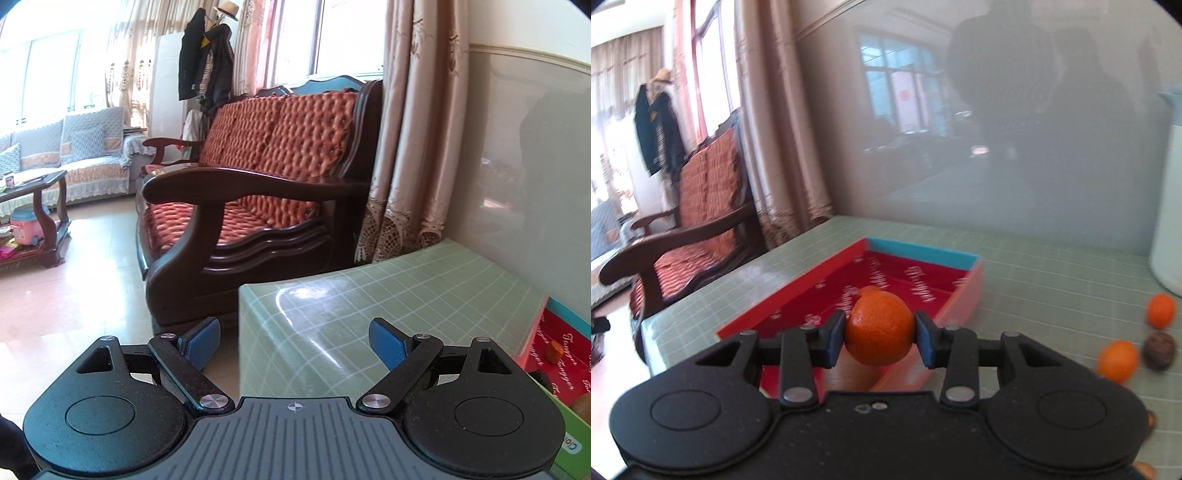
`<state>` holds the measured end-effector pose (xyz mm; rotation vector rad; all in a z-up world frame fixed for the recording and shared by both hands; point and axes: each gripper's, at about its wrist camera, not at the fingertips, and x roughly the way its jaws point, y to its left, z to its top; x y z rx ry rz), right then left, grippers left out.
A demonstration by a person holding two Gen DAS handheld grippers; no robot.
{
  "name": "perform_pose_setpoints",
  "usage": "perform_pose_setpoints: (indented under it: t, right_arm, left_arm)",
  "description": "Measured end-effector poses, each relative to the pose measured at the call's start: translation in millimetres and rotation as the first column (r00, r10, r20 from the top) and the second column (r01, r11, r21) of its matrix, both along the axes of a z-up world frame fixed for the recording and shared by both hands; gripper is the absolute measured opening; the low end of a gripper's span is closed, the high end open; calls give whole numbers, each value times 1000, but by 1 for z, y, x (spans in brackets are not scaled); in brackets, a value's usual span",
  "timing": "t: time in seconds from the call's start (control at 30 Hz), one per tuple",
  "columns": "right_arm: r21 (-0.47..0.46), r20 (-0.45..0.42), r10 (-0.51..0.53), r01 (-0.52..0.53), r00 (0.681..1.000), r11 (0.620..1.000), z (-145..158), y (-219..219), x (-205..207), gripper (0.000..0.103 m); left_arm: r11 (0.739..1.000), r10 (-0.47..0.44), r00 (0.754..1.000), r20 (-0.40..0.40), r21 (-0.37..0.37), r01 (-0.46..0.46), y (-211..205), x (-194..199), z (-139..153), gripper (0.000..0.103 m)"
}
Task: Organize fruits
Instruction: 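Carry the mandarin with the right tool into the red box and release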
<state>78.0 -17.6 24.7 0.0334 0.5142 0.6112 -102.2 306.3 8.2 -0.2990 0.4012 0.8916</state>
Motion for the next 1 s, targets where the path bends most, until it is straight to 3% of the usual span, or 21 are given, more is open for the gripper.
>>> perform_pose_setpoints:
  t: [0.3,0.43,0.63,0.7,0.8,0.9,1.0]
  right_arm:
    - [-75,-13,134,-135,991,988,-14,54,-11,39]
    - [-100,-35,142,-145,989,984,-21,59,-12,40]
    - [-55,14,114,-113,993,992,-8,47,-16,46]
    - [-28,23,84,-84,996,996,-3,38,-16,50]
    - [4,47,18,-18,999,1000,4,20,-16,69]
    - [4,90,-68,68,994,998,12,-2,-16,73]
    - [7,108,-163,163,981,987,15,-31,-16,86]
  left_arm:
    - [999,44,999,4,-21,-44,18,-12,-4,87]
    - [998,50,999,6,-29,-50,21,-12,-6,87]
    - [999,35,999,3,-30,-34,16,-7,-5,87]
    - [999,25,1000,3,-24,-25,11,-4,-4,87]
    - [1000,-4,1000,1,-9,4,0,2,-1,87]
    - [998,-53,999,0,18,53,-17,9,3,87]
    - [990,-130,992,-1,54,130,-44,18,8,87]
